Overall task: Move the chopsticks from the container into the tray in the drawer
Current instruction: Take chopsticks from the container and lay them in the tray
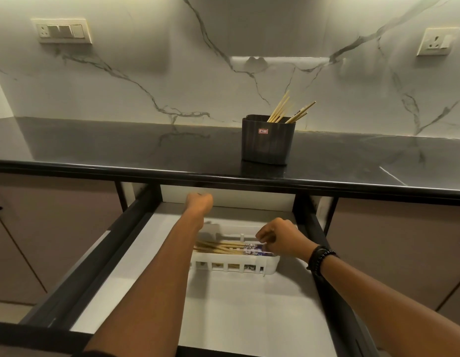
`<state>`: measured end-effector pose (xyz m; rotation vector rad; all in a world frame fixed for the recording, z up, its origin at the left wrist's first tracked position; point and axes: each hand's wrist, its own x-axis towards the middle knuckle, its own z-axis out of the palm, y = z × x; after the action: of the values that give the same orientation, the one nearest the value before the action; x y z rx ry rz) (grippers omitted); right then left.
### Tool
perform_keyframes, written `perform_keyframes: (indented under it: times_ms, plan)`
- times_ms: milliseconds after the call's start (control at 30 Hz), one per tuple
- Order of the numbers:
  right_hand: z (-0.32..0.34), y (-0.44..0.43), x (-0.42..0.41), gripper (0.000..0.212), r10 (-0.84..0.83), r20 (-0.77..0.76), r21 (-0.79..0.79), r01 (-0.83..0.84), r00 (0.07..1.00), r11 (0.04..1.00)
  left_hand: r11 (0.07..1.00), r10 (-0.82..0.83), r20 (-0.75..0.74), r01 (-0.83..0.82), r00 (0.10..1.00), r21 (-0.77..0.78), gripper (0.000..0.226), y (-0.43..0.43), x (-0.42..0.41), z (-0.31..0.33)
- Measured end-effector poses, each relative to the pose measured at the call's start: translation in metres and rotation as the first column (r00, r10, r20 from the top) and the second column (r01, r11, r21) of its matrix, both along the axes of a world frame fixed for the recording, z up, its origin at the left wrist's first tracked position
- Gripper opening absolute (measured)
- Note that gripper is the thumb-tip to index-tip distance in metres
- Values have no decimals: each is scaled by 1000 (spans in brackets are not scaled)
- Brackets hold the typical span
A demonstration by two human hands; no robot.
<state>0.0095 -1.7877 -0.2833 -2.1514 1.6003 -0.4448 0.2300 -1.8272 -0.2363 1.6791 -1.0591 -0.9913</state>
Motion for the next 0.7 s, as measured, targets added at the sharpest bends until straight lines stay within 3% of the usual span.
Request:
perform_keyframes:
  times_ms: [200, 367, 500, 700]
  plan:
    - [-4, 0, 4, 30, 53, -56, -23, -54, 997, 998, 994, -110, 67, 111, 992, -13, 22, 0, -5, -4]
    - [0, -1, 5, 34, 41, -21, -62, -42, 999, 997, 990, -108, 149, 120, 983, -73, 15, 4, -10, -3]
    - [9, -1, 5, 27, -13, 84, -210, 30, 996, 977, 961, 73, 512, 76, 856, -264, 33, 11, -15, -1]
    - [44, -2, -2, 22, -41, 356, -427, 201, 934, 882, 822, 218, 625, 204, 750, -532, 25, 23, -30, 10]
